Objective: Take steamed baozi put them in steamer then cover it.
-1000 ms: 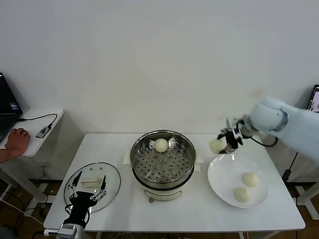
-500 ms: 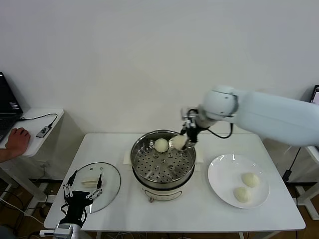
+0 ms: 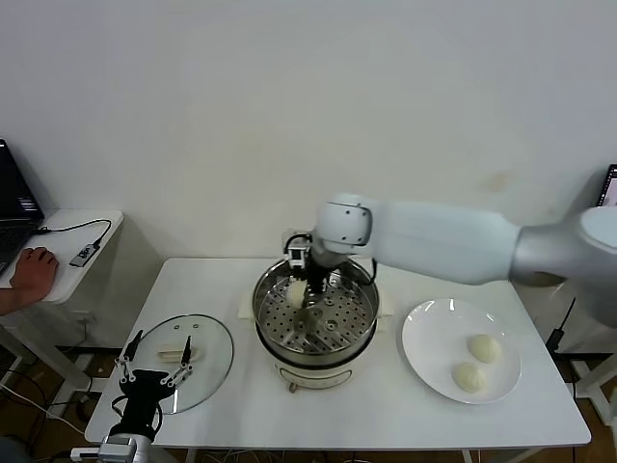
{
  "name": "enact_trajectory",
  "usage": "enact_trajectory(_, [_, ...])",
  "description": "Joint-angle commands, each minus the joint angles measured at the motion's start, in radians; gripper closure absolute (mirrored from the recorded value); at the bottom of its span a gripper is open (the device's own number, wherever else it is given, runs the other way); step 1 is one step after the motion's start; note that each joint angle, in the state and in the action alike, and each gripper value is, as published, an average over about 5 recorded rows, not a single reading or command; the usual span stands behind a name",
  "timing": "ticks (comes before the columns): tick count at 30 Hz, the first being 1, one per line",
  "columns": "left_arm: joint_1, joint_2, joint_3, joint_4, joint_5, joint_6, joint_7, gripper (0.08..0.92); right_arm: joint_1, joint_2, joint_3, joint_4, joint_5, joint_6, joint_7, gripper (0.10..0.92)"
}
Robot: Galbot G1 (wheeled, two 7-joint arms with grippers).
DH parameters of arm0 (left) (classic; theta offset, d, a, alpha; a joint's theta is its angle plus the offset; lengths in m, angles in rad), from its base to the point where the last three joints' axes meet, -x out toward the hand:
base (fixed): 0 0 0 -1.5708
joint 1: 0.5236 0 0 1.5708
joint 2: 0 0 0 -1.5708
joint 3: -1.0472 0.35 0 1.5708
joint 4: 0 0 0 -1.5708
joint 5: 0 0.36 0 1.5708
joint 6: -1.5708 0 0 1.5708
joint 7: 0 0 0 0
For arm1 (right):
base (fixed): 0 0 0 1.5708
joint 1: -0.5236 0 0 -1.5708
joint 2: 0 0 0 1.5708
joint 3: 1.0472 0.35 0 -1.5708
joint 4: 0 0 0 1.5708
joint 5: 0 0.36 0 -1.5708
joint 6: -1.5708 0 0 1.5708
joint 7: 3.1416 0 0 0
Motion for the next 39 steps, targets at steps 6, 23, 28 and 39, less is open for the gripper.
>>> enact_trajectory(6, [0.002, 0.003, -0.007, 0.005, 0.000, -0.008, -0.001, 0.177, -0.081, 0.114, 0.012, -0.109, 0.003, -0.019, 0.043, 0.431])
enact_trajectory(23, [-0.005, 0.004, 0.008, 0.010, 0.003, -0.006, 0.001, 0.177, 0.229, -0.214, -0.041, 0.154, -0.145, 0.148, -0.288, 0.203])
enact_trajectory(28, [-0.005, 0.006, 0.013, 0.008, 0.005, -0.007, 0.002, 0.177, 0.274, -0.401, -0.057, 0.259, -0.234, 0.257, -0.365, 0.203])
enact_trajectory(39, [0.004, 0.012, 0.028, -0.001, 0.011, 0.001, 0.005, 0.177, 0.123, -0.826, 0.008, 0.372, -0.467, 0.381, -0.424, 0.203])
